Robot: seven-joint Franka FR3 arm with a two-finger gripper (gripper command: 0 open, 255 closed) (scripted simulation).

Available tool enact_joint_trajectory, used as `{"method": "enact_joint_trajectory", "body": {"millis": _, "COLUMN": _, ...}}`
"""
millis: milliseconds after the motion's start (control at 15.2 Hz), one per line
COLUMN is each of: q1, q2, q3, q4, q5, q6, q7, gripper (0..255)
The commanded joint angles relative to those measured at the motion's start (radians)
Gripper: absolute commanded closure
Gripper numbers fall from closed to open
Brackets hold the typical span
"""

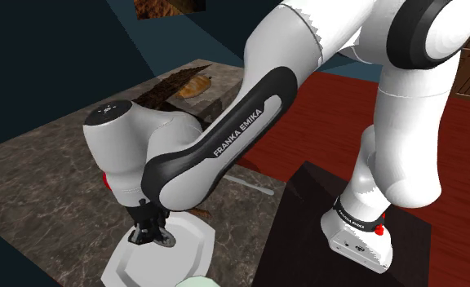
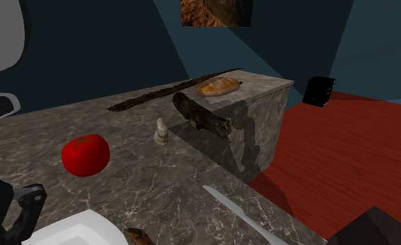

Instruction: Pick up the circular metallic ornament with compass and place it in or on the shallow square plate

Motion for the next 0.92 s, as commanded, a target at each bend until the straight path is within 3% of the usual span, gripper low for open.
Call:
{"method": "enact_joint_trajectory", "body": {"millis": 0, "q1": 0.003, "q2": 0.017, "q3": -0.004, "q4": -0.008, "q5": -0.010, "q6": 0.024, "q7": 0.005, "gripper": 255}}
{"method": "enact_joint_trajectory", "body": {"millis": 396, "q1": 0.014, "q2": 0.067, "q3": -0.018, "q4": -0.023, "q5": -0.039, "q6": 0.084, "q7": 0.023, "gripper": 255}}
{"method": "enact_joint_trajectory", "body": {"millis": 858, "q1": 0.014, "q2": 0.066, "q3": -0.018, "q4": -0.023, "q5": -0.039, "q6": 0.084, "q7": 0.023, "gripper": 255}}
